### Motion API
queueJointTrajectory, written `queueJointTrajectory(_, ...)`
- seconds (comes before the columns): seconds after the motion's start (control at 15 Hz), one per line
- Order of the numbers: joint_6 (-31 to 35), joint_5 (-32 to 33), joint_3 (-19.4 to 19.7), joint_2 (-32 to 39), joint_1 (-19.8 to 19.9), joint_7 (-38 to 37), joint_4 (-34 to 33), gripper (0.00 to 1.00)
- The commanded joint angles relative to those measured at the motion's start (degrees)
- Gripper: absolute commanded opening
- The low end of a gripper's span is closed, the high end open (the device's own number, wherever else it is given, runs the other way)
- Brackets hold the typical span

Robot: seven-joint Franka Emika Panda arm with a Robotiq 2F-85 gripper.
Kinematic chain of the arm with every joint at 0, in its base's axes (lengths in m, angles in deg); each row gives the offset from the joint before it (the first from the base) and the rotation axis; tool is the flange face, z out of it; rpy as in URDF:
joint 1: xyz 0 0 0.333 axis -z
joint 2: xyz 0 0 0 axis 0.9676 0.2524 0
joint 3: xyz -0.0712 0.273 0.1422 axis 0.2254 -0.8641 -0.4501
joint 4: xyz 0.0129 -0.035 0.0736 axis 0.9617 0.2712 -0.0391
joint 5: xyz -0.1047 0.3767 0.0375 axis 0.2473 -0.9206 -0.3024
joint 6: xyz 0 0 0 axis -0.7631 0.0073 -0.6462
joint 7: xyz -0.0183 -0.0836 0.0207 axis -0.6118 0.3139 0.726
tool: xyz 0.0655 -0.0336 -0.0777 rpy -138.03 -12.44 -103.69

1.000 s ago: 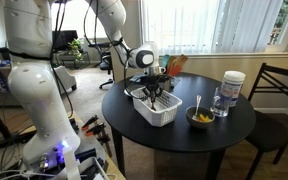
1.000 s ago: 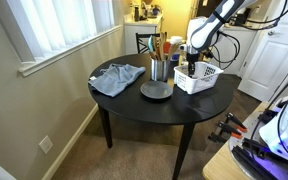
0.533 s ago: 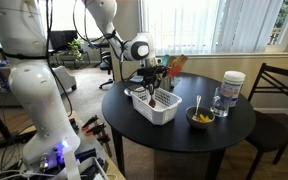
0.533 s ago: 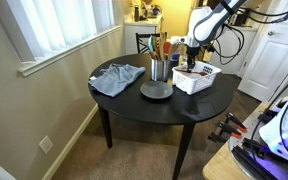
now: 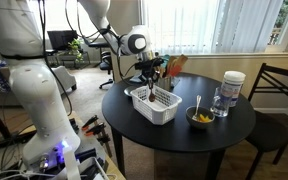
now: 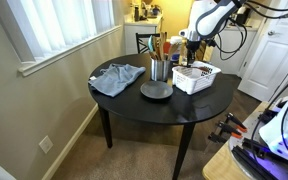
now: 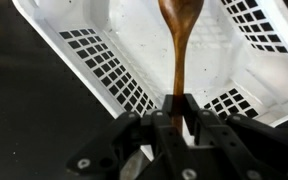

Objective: Remove the wooden spoon from the basket and put it in the spoon holder.

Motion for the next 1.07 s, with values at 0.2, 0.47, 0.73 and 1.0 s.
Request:
queueJointTrajectory(0.2,-6.2,14.0,-0.7,-3.9,-2.2,-14.3,1.1,0.06)
queueJointTrajectory(0.47,-11.4,17.0,-1.6,-5.4,-3.2,-19.4,0.2,0.06)
queueJointTrajectory(0.73,-16.4,19.9,-2.6,-6.5,-3.6,-23.7,-1.2,0.06)
queueJointTrajectory(1.0,-25.3,25.6,-3.8,-5.4,-4.3,-29.1,-4.0,0.06)
